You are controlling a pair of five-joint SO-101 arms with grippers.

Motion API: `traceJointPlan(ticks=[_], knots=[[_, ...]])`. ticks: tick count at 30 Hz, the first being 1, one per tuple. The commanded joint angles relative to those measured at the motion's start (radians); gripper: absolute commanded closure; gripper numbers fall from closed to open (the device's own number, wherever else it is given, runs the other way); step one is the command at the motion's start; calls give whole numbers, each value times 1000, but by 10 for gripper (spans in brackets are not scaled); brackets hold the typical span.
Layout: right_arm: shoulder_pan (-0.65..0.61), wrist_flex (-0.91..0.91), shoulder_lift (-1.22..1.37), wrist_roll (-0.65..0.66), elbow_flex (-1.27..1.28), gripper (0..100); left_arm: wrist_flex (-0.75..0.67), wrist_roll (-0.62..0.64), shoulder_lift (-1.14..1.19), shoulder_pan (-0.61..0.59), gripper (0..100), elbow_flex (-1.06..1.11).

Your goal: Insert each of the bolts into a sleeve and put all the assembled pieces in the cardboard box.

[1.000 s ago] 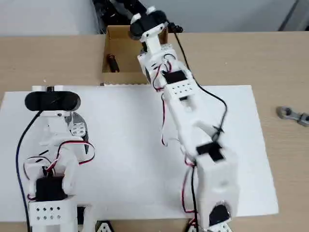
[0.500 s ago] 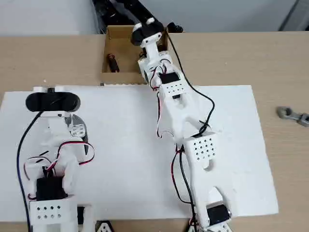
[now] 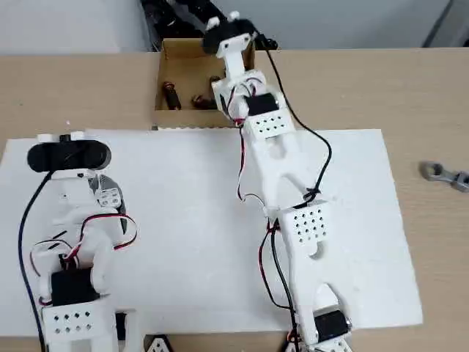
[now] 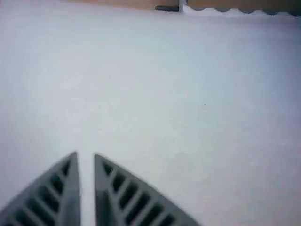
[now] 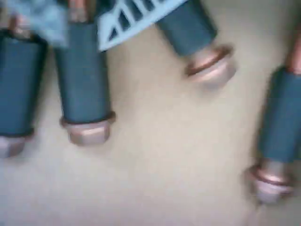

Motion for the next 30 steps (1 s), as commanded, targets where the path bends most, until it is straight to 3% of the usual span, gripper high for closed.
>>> traceJointPlan(ticks=[1,3,9,18,22,30], knots=[[-4,237,-24,-3,-311,995,2,0,-14,-2,993,-13],[-1,369,-28,-3,-451,995,2,0,-14,-5,993,-13],[4,704,-199,26,-442,995,2,-2,-15,-6,993,-24],[65,725,-470,20,-397,995,2,-2,-15,-5,993,-18],[76,731,-605,21,-183,995,2,-2,-15,-5,993,-18],[87,713,-1113,17,548,995,6,-2,-15,-6,993,-21]])
